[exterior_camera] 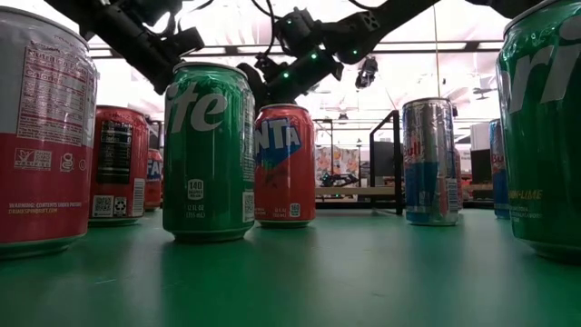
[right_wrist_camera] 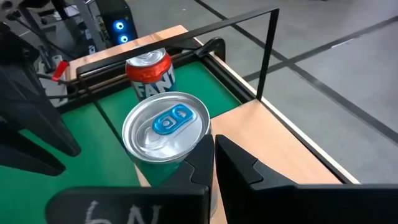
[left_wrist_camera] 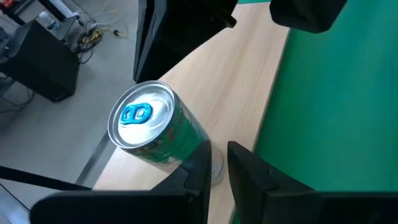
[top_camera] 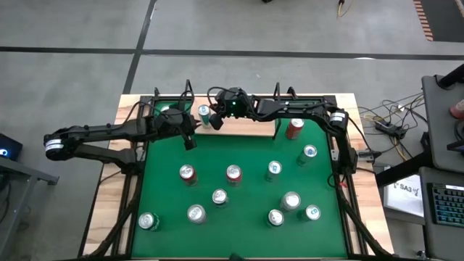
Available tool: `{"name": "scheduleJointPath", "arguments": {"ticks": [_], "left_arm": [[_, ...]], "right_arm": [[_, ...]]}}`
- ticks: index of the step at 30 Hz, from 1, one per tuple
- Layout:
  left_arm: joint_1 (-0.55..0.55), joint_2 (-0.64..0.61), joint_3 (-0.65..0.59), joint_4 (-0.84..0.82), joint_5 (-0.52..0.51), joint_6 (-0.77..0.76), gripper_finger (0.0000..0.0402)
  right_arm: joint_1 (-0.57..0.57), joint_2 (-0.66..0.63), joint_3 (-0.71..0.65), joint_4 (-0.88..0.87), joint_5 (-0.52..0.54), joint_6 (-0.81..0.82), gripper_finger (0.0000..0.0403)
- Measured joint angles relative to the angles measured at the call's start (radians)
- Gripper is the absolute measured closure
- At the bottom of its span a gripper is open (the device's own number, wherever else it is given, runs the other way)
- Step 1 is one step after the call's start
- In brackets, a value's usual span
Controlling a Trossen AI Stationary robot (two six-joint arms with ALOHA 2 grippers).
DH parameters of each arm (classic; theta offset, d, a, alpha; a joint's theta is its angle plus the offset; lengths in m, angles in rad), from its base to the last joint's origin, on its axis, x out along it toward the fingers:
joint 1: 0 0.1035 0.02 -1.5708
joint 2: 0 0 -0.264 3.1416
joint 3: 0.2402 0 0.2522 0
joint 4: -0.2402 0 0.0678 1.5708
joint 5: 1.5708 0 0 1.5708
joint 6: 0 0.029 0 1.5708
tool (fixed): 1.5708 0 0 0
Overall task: Pick and place cans onto a shelf
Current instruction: Put the top left blue silver soda can on the shelf
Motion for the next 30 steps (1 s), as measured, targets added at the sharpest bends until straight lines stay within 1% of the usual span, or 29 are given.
{"name": "scheduleJointPath", "arguments": {"ticks": [11, 17, 30], "left_arm": [[0.0, -0.006, 0.001, -0.001, -0.003, 0.007, 0.0365], [0.0, -0.006, 0.002, -0.002, -0.062, 0.02, 0.0365], [0.0, -0.006, 0.003, -0.002, -0.068, 0.025, 0.0365]], "right_arm": [[0.029, 0.0, 0.0, -0.008, -0.001, 0.017, 0.0394], [0.038, 0.0, 0.0, -0.018, 0.0, 0.021, 0.0394], [0.065, -0.001, 0.0, -0.046, 0.0, 0.029, 0.0394]]}}
